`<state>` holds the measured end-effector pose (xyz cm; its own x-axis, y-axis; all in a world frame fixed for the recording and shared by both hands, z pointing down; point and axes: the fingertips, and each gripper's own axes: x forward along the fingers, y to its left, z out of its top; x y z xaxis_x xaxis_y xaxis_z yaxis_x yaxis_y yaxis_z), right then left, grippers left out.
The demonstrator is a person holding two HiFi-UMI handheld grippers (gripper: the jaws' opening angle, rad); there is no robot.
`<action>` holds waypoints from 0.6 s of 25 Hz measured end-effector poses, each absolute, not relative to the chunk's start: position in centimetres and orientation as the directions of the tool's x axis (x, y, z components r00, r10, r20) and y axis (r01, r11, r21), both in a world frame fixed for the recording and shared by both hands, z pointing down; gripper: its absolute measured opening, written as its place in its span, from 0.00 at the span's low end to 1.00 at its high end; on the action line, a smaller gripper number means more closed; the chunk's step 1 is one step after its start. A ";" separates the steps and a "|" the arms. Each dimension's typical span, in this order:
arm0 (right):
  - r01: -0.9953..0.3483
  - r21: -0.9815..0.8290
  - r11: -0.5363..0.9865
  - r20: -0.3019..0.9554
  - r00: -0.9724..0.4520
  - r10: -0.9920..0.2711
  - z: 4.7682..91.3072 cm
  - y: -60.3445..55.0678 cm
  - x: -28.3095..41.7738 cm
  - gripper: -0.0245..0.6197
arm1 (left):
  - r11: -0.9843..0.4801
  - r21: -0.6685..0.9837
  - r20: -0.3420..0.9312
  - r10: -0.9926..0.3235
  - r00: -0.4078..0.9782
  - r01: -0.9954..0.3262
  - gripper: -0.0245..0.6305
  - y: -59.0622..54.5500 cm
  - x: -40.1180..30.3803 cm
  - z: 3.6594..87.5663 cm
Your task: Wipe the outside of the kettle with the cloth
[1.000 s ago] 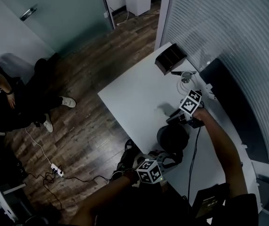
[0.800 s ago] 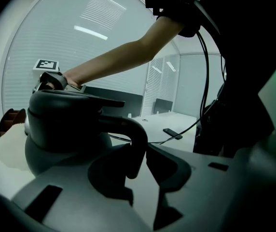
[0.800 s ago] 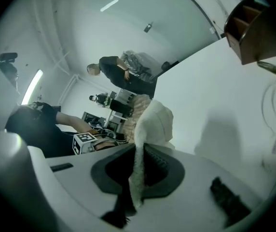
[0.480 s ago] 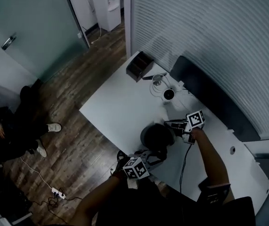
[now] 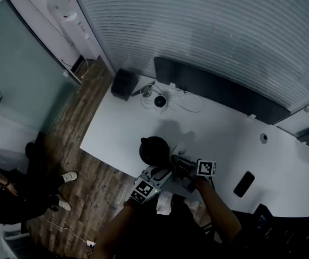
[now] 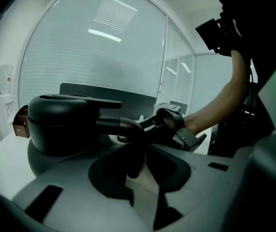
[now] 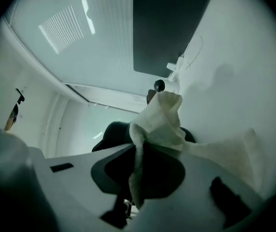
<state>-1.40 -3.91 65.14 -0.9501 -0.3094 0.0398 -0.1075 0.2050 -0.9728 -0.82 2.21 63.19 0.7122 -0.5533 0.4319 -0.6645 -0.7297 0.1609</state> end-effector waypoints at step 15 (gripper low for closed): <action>-0.235 -0.893 0.384 0.014 -0.866 -0.499 61.7 -4.2 5.7 0.09 | -0.672 0.152 0.388 -0.634 0.669 -0.725 0.19 2.5 -1.1 63.2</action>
<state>5.67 -4.18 61.74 -0.8664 -0.4992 0.0138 -0.2354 0.3839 -0.8929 -1.14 2.49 63.16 0.6690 -0.6340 0.3880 -0.7249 -0.6719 0.1518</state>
